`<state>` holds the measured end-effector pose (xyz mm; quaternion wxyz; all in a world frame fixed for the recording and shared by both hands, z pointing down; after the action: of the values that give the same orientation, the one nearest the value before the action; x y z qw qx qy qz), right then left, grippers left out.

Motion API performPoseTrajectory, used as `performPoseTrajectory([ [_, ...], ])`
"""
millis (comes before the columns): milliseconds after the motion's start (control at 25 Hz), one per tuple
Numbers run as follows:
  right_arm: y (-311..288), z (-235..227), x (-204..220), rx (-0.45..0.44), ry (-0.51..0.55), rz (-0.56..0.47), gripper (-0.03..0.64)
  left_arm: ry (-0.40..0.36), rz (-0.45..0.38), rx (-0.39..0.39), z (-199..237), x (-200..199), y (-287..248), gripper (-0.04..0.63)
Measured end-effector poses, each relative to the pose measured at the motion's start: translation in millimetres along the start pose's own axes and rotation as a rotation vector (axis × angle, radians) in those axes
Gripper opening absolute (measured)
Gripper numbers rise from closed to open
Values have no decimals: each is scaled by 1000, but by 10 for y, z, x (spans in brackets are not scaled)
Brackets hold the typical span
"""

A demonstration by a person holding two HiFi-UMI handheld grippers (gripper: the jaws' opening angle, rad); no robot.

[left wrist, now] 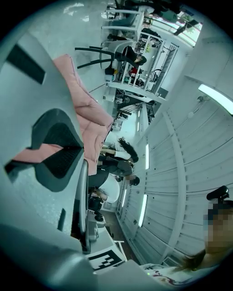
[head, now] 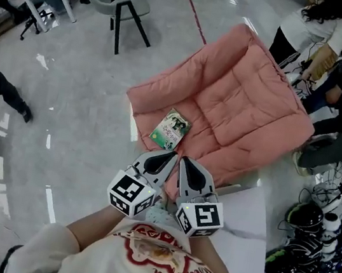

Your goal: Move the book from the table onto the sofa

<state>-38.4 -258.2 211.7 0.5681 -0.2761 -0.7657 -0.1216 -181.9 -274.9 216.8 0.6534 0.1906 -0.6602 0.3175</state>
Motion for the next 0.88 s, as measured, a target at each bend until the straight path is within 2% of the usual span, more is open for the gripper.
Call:
performPoseTrajectory([
  [200,243,384,140,35,5,-36,-2,0,-21,21,-92,125,503,5],
  [400,611,1042,404,85,-2,-78,0,-11,-19,53,-203,292,1284,5],
  [640,1238,1834,789,143,-46,-132,-1,-18,-17,108,-541,480,2209,5],
  [880,1723,2463,998,179,-39,-143,0,-18,-26,157,-838,568,2842,5],
])
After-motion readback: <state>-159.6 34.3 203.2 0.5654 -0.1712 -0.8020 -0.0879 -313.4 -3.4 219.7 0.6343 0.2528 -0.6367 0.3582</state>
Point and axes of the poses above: the fingertips, and each gripper's own axes: y backward along the fingers, z to its left, x out of its underside, the point moved 10 cm from there along y, backward along the fingers, and after that the axes turned 9 degrees about -y, right-handed, at the moved point
